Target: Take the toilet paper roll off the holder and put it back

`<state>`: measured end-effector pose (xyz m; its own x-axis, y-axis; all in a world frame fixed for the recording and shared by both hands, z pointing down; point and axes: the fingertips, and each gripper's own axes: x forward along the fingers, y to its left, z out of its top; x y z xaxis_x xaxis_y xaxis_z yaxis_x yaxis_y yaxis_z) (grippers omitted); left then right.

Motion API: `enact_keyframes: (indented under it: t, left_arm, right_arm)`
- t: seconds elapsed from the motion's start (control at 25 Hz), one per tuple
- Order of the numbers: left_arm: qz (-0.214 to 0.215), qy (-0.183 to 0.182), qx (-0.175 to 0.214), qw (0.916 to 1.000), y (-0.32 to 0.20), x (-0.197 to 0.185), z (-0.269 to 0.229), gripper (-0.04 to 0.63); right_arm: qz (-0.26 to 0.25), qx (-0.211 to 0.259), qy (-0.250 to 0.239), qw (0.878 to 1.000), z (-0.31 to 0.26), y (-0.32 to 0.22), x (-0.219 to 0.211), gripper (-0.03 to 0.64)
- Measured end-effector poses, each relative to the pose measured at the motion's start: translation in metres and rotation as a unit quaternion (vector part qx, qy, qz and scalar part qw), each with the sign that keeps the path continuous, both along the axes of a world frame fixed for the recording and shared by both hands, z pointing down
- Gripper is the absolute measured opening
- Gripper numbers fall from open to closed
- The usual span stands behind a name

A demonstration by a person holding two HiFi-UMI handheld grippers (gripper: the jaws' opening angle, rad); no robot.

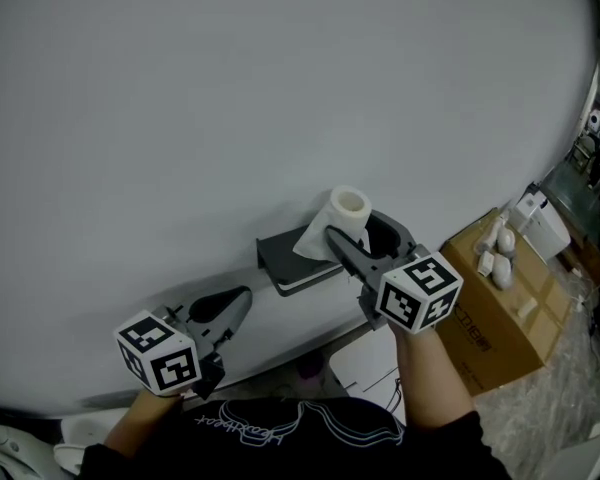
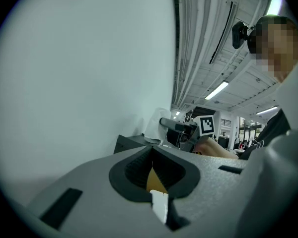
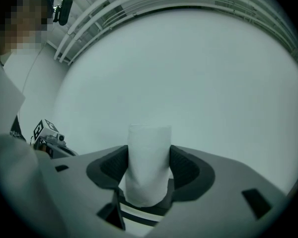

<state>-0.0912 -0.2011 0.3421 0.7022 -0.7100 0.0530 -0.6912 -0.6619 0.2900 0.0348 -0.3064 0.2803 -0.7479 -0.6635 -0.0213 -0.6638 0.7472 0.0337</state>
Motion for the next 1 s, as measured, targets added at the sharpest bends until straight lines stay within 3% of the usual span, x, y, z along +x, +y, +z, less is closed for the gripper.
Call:
enact_keyframes:
  t: [0.72, 1.0]
  left_arm:
    - [0.024, 0.003, 0.000, 0.9997, 0.056, 0.035, -0.003, 0.005]
    - [0.040, 0.005, -0.013, 0.9991, 0.069, 0.050, 0.006, 0.005]
  right_arm:
    - [0.034, 0.038, -0.049, 0.997, -0.037, 0.096, 0.065, 0.262]
    - [0.047, 0.009, -0.039, 0.998, -0.006, 0.123, 0.083, 0.262]
